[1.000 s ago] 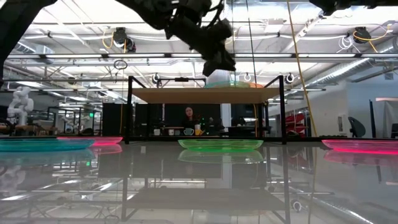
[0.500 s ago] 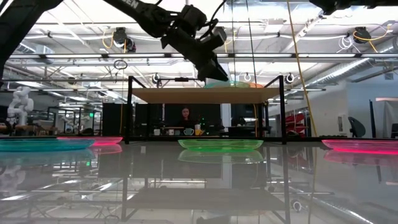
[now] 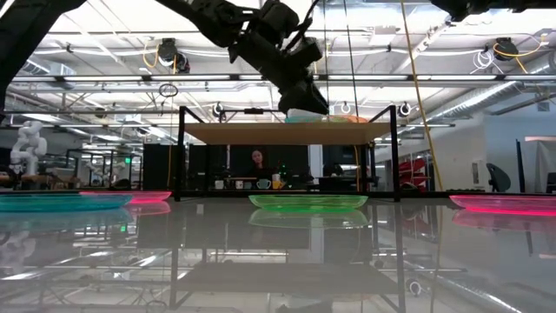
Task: Place and stack plates onto a shelf
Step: Stack the bottom blue plate on top of the orange plate on the shelf
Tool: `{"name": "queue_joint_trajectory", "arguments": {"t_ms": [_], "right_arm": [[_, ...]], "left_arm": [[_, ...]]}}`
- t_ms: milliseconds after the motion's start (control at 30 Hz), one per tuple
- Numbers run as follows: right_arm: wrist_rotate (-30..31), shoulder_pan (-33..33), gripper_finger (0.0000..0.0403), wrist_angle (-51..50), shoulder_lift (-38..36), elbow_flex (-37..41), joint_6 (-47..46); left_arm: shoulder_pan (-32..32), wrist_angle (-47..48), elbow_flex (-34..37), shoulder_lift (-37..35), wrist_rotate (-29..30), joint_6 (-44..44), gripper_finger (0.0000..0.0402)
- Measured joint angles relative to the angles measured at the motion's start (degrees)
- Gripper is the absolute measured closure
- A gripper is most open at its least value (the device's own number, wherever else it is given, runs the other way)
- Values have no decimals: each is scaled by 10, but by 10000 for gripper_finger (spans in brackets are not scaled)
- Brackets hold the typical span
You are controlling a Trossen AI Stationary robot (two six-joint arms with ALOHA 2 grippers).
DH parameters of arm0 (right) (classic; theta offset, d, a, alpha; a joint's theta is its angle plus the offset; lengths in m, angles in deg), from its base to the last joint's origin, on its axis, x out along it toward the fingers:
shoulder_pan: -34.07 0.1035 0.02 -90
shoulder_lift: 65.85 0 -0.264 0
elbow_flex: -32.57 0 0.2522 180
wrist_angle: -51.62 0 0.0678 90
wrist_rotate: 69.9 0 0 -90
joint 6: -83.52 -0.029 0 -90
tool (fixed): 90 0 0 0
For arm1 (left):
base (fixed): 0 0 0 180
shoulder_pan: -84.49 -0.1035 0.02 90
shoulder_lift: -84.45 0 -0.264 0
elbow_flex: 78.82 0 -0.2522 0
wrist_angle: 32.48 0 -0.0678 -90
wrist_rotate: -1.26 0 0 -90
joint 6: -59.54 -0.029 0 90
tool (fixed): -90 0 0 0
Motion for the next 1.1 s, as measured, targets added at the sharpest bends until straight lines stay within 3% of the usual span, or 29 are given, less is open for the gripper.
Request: {"name": "queue_joint_trajectory", "arguments": {"t_ms": [133,233,467,700,967,1100], "right_arm": [[0,0,298,0,0,0,0],[0,0,298,-3,0,0,-1],[0,0,298,-3,0,0,-1],[0,0,298,-4,0,0,1],[0,0,298,-4,0,0,0],[0,0,298,-4,0,0,-1]], "left_arm": [[23,-1,0,-1,6,-41,261],[29,-15,0,-8,44,-69,261],[-25,-73,0,-9,63,-28,261],[-72,-13,0,-4,31,56,261],[-61,11,0,-4,-46,99,261],[-50,25,0,-4,-55,99,261]]}}
